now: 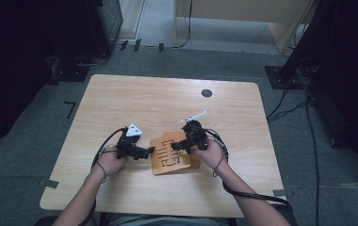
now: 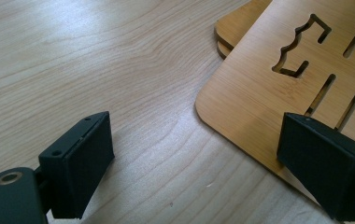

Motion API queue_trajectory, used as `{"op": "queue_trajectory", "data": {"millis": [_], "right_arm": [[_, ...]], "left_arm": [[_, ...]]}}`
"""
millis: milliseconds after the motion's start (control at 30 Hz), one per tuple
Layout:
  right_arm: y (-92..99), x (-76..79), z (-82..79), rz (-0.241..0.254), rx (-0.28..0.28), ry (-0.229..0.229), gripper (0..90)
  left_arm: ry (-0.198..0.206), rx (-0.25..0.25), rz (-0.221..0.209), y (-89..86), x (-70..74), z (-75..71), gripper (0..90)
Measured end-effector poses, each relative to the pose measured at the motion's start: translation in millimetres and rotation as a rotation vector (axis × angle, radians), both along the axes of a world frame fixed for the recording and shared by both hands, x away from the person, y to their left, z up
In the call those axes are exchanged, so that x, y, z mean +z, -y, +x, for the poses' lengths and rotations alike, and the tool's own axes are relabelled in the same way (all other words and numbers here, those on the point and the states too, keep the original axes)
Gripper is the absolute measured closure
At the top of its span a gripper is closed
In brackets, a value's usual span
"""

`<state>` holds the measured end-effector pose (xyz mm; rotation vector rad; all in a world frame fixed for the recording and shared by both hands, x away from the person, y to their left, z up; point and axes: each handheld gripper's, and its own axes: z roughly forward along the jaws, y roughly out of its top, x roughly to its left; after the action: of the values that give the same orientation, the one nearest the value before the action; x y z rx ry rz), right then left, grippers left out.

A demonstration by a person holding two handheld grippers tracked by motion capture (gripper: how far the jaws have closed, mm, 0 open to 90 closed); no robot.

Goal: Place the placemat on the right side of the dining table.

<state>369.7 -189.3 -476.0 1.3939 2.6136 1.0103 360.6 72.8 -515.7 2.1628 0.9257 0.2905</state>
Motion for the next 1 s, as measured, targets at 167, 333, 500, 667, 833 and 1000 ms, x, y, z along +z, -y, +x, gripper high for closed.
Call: {"op": "queue_trajectory", "data": {"millis": [167, 333, 500, 667, 833, 1000], "right_arm": [[3.2, 11.1, -0.9, 0.052, 0.000, -0.017, 19.1], [7.8, 23.4, -3.7, 0.110, 0.004, -0.045, 21.9], [3.3, 25.7, -10.0, 0.200, 0.076, -0.139, 23.9], [-4.2, 20.0, -9.4, 0.193, 0.065, -0.161, 21.4], [-4.8, 17.1, -7.1, 0.200, 0.070, -0.184, 27.4], [-3.7, 18.0, -9.3, 0.156, 0.055, -0.164, 54.0]], "left_arm": [[-0.004, -0.001, -0.014, -0.1, -0.3, 0.1, 9.7], [-0.008, -0.003, -0.024, 0.3, -0.4, 0.1, 9.0], [-0.007, -0.006, -0.026, 2.8, -0.6, -0.5, 8.9], [-0.005, 0.001, -0.032, 4.4, -1.0, -0.9, 8.9], [-0.005, 0.001, -0.034, 9.0, -1.2, -1.4, 8.9], [-0.005, -0.009, -0.019, 10.6, -0.6, -1.0, 8.9]]}}
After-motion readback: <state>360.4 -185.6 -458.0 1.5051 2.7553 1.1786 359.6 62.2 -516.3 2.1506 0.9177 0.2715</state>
